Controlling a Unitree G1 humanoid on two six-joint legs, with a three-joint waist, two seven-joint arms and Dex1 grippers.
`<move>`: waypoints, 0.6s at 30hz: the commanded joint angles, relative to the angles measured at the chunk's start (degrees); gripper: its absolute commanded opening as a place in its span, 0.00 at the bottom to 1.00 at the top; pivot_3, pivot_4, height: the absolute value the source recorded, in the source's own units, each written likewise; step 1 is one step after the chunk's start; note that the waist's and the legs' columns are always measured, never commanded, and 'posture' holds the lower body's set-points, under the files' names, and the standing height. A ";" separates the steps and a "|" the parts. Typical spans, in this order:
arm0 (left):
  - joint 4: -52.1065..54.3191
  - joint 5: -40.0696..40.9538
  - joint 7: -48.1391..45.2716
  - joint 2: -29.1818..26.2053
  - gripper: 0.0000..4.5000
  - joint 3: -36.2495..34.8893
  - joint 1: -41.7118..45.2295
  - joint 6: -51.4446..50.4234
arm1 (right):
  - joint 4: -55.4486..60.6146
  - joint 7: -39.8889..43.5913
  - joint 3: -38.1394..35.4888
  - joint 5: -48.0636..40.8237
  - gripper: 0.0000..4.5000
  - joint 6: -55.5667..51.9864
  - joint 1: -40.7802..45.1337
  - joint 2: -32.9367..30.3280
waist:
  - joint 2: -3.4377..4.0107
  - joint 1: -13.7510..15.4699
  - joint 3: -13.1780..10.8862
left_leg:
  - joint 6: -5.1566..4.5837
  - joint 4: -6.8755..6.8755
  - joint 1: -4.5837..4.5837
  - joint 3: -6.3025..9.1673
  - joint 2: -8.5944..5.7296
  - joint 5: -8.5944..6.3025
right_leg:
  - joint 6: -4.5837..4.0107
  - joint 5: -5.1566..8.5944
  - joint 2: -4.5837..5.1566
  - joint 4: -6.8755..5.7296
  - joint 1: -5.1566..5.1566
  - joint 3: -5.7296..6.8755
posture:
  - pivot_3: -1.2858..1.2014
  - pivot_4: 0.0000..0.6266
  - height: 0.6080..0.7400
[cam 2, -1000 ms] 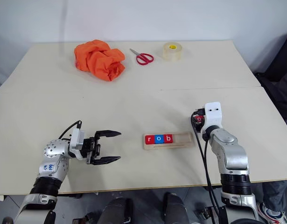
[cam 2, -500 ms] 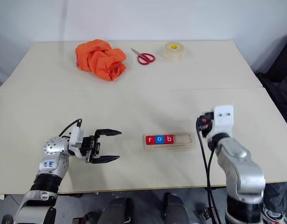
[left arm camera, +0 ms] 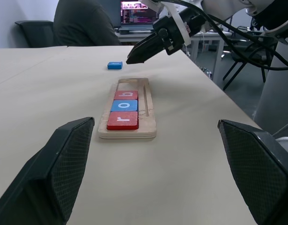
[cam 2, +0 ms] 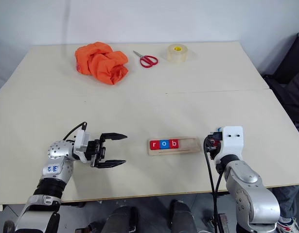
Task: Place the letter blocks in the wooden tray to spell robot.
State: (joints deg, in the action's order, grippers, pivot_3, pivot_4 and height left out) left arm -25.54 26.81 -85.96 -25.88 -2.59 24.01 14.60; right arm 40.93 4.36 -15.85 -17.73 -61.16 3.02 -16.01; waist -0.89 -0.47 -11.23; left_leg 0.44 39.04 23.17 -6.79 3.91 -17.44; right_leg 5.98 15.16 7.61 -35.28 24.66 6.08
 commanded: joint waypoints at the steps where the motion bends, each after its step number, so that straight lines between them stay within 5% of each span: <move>1: 2.36 1.19 -1.31 -0.21 1.00 -0.46 -0.96 0.25 | 0.96 3.08 -1.61 -0.89 0.63 2.07 -0.63 -2.80 | 0.00 0.07 0.00 | 0.00 0.00 0.00 0.00 0.00 0.00 | 0.00 0.00 0.00 0.01 0.00 0.00 | 0.52 0.24 1.00; 6: 3.36 1.40 -1.07 -0.35 1.00 -0.69 -1.74 0.14 | 0.95 7.54 -1.46 -2.33 1.00 3.39 -1.07 -6.54 | 0.00 0.14 0.00 | -0.01 -0.01 0.00 0.01 0.00 -0.01 | 0.00 0.00 0.00 0.03 0.00 0.00 | 0.52 0.24 1.00; 18: 7.08 1.55 0.80 -0.31 1.00 -1.25 -4.94 -0.32 | -9.46 30.39 0.28 -4.92 1.00 11.76 1.61 -29.06 | 0.00 0.27 0.00 | -0.02 -0.01 0.00 0.00 0.00 -0.01 | 0.02 -0.01 0.01 0.09 -0.02 0.00 | 0.52 0.24 1.00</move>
State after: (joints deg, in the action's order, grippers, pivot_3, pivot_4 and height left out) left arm -20.65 27.13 -85.64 -25.91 -3.05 19.63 14.33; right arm 32.84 30.43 -15.75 -22.21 -52.44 3.85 -42.59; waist -0.89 -0.20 -11.23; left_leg 0.42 39.03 23.16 -6.77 3.90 -17.46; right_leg 6.00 15.15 7.62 -35.18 24.61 6.09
